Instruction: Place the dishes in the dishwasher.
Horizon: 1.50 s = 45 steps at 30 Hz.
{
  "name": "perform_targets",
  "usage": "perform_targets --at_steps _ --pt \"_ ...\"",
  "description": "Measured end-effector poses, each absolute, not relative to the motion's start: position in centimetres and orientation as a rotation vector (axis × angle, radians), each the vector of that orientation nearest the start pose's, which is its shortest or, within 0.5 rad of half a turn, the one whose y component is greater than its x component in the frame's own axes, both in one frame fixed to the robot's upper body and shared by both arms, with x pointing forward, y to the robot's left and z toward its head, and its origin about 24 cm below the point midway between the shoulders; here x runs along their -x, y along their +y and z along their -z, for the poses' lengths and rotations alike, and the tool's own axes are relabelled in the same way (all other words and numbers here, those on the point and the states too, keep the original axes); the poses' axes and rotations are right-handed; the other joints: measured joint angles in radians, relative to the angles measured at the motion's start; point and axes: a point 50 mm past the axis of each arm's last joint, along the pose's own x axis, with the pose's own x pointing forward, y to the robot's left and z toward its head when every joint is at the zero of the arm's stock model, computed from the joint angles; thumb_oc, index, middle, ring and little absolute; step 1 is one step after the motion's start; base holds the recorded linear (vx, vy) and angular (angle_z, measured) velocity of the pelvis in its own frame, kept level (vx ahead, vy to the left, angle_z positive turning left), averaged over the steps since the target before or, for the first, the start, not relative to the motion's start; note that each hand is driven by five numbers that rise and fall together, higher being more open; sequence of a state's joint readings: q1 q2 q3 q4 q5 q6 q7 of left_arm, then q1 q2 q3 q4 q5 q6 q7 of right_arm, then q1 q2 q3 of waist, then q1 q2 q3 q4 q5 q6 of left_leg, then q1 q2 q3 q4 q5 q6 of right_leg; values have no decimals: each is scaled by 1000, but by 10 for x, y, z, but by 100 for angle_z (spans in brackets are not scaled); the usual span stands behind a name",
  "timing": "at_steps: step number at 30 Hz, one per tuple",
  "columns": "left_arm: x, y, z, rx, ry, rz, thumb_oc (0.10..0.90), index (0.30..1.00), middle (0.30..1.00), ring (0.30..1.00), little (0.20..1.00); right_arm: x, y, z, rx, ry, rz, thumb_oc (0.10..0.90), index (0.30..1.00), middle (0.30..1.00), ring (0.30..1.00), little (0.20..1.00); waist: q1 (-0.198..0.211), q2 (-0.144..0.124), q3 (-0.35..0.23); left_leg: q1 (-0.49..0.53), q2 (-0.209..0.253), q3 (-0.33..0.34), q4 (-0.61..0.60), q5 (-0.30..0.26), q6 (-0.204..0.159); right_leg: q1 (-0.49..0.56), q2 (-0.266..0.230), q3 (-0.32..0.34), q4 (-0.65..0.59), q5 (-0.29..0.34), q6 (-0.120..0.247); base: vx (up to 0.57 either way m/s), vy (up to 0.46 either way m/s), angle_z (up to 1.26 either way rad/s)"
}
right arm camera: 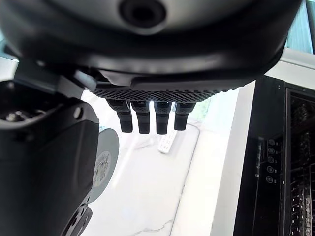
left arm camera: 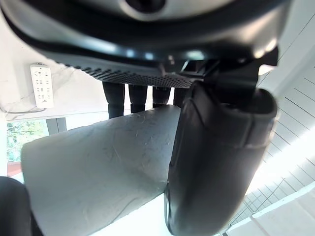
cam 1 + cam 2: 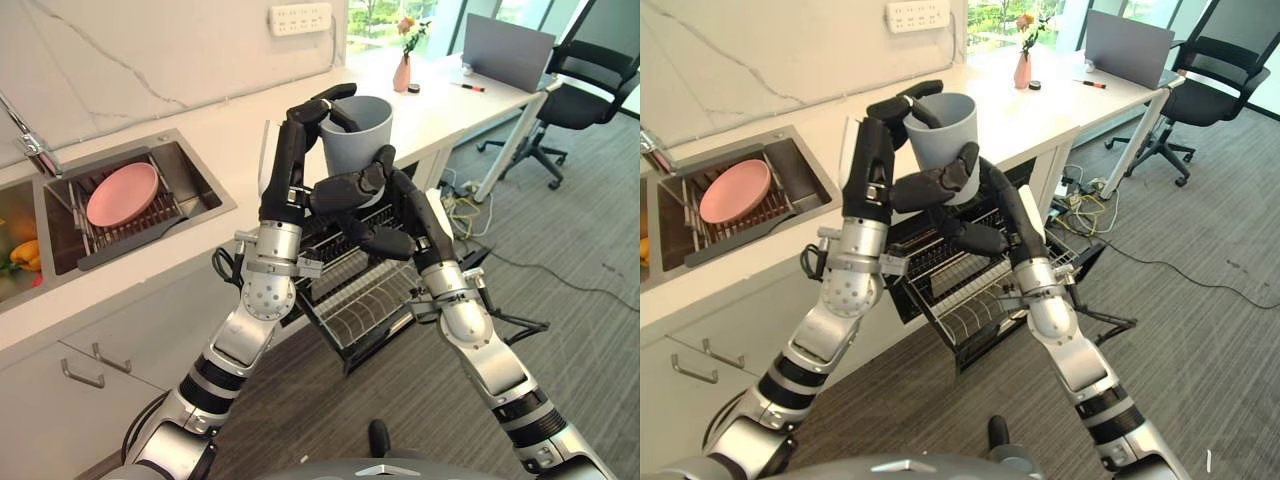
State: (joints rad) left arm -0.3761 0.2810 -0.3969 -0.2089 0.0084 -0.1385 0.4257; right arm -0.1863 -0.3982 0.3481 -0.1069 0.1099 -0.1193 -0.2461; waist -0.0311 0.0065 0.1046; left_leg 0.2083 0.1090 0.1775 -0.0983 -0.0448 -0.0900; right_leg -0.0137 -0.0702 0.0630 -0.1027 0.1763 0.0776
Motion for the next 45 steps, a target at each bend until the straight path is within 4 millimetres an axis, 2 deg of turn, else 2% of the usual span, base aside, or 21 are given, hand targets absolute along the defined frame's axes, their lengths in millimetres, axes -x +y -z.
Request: perform_targets --at_steps 10,14,25,30,31,32,45 --pt "-267 74 -172 -165 -665 205 400 300 300 300 300 -271 -133 -105 107 -292 -165 800 900 900 900 900 2 -16 -9 -13 -4 -15 0 2 3 0 -3 -11 0 -2 3 -12 -1 4" --pt "-267 74 -171 -182 -662 224 400 300 300 300 300 -271 -129 -103 38 -260 -186 800 900 900 900 900 2 -18 -10 -11 -4 -18 0 3 3 0 -3 -13 0 -2 3 0 0 0" --pt "-267 75 -168 -228 -649 259 400 300 300 300 300 -276 -129 -109 34 -269 -210 800 900 900 900 900 3 -21 -11 -11 -6 -18 0 3 3 0 -2 -14 0 -2 3 0 0 0" --pt "-268 78 -159 -268 -615 275 400 300 300 300 300 -276 -126 -99 15 -207 -230 800 900 900 900 900 3 -25 -13 -7 -5 -11 0 3 3 -2 2 -8 0 -2 3 0 -4 -4" --pt "-268 78 -158 -274 -608 277 400 300 300 300 300 -276 -126 -98 14 -198 -232 411 316 316 316 316 3 -26 -13 -7 -4 -7 0 3 3 -3 3 -6 0 -2 3 3 5 -6" --pt "-268 78 -157 -277 -600 276 400 300 300 300 300 -276 -126 -96 11 -189 -236 400 300 300 300 300 3 -27 -13 -7 -4 -6 0 3 3 -3 3 -5 0 -2 3 7 4 -5" --pt "-269 79 -155 -290 -586 288 400 300 300 300 300 -276 -122 -91 -68 -142 -269 400 300 300 300 300 3 -34 -15 -5 -4 -4 0 3 3 -3 3 -3 0 -2 3 0 0 0"
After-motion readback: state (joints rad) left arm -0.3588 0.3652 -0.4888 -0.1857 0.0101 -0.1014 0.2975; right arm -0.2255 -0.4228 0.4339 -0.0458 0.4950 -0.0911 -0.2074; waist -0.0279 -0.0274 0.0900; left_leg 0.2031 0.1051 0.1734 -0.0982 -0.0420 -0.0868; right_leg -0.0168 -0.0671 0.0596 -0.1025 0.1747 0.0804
